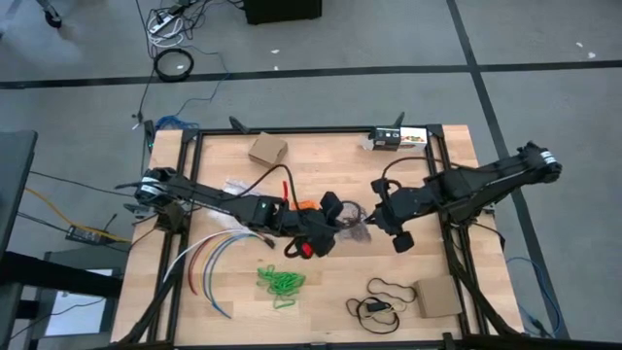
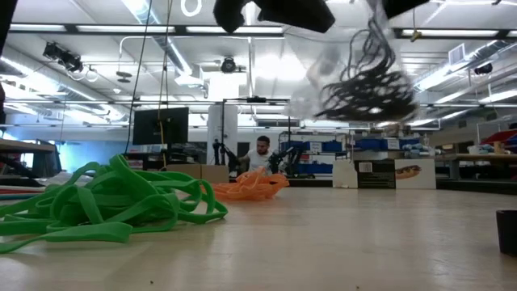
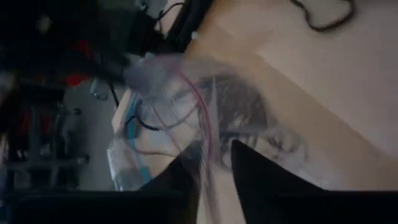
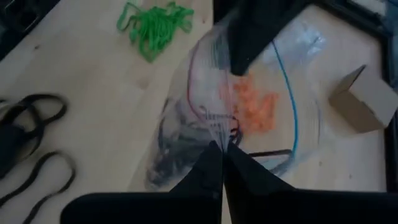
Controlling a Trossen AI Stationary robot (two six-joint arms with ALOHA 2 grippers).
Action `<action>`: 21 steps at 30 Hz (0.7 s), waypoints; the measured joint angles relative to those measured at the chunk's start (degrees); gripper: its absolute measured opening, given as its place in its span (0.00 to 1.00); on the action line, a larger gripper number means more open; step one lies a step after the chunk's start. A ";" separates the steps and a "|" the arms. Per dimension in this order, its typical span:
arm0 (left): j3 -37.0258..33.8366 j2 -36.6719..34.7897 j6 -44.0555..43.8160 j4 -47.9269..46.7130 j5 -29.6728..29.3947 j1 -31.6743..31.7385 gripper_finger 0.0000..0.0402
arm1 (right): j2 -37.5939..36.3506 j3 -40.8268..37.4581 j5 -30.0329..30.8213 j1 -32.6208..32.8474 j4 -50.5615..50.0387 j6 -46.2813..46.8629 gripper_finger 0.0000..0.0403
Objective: Sort rubber bands
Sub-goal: Close the transparent zip bag
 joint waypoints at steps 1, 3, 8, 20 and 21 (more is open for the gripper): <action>0.00 0.02 -1.64 0.34 -0.20 0.40 0.27 | 0.74 1.86 -1.01 -0.05 -3.04 0.57 0.00; 0.00 -0.13 -4.94 0.34 -1.35 1.30 0.32 | 2.58 4.89 -1.83 -0.20 -8.69 2.04 0.00; 0.04 -0.59 -13.16 -1.71 -2.26 3.57 0.38 | 7.45 5.21 -0.83 -0.20 -18.24 5.83 0.00; -17.08 -1.79 -30.26 12.86 16.56 10.59 0.38 | 11.66 4.18 4.08 1.13 -17.09 8.93 0.00; -20.25 -2.44 -31.23 17.84 16.61 11.03 0.38 | 11.02 4.18 4.10 1.38 -17.10 9.36 0.00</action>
